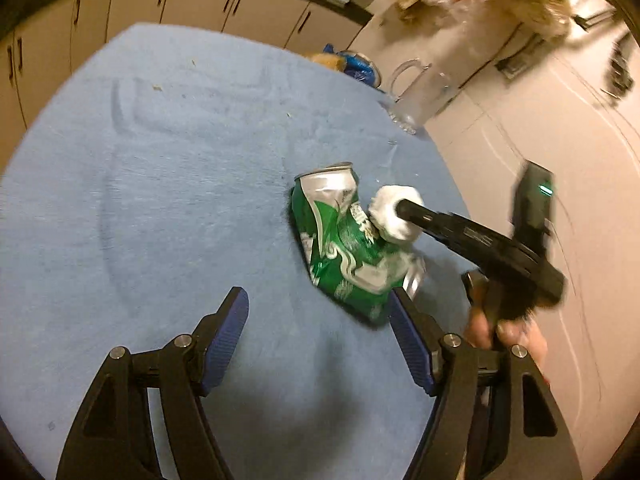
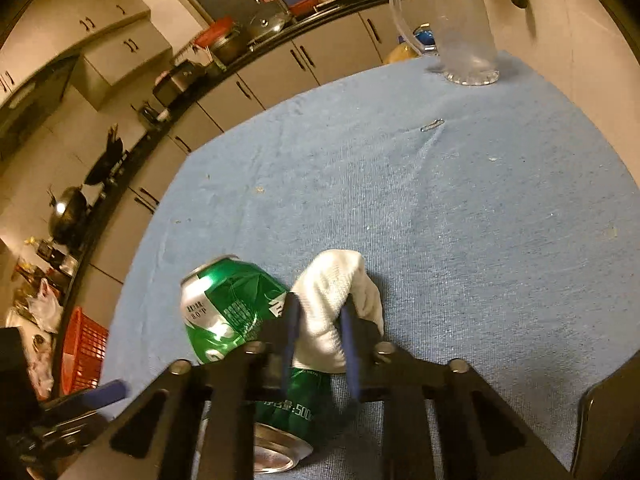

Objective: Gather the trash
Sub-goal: 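Grasp the crushed green can with the left tool, then grasp the white crumpled tissue with the right tool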

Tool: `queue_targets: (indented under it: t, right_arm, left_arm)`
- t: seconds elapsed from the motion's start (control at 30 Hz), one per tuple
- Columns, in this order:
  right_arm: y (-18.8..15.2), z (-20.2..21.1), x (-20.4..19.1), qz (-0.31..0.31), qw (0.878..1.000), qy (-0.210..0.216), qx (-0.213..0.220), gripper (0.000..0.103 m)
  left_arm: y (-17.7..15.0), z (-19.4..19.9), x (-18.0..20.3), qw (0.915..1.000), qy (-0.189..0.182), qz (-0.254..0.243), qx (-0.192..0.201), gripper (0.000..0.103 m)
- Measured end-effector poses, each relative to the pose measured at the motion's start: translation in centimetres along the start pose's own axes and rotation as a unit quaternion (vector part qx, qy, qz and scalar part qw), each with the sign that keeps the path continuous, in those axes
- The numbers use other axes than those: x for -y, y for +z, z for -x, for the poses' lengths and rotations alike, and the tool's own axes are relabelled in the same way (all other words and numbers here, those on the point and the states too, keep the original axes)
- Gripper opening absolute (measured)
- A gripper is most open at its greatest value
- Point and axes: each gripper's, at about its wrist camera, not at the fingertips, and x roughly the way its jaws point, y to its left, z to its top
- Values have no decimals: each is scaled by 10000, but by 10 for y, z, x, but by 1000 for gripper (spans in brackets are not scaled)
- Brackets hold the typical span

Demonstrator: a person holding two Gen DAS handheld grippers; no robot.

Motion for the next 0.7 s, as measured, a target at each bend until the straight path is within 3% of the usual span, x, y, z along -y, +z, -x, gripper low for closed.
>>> queue_targets:
  t: [0.07, 0.17, 0.37, 0.43, 0.53, 0.57, 0.7]
  right_arm:
    - [0, 10, 0, 25, 9997, -54, 219, 18]
    - [2, 19, 7, -66, 9991, 69, 401, 18]
    - [-4, 21, 15, -307, 9987, 256, 331, 18]
    - [-2, 24, 20, -426, 9980, 197, 420, 18]
    - [1, 31, 34, -742, 9956, 120, 558, 18]
    - [2, 34, 40, -858, 9944, 119, 600, 18]
    - [3, 42, 50, -1135, 9909, -18, 726, 18]
  left_arm:
    - [7, -16, 2, 9998, -168, 77, -98, 71]
    - [15, -37, 4, 9997, -109, 150, -163, 71]
    - [22, -60, 13, 9994, -285, 109, -177, 70]
    - [25, -70, 17, 9994, -292, 105, -139, 64]
    - [26, -86, 18, 9991, -350, 122, -226, 22]
    - [27, -92, 17, 9985, -423, 176, -303, 17]
    - [28, -96, 23, 9990, -399, 87, -189, 17]
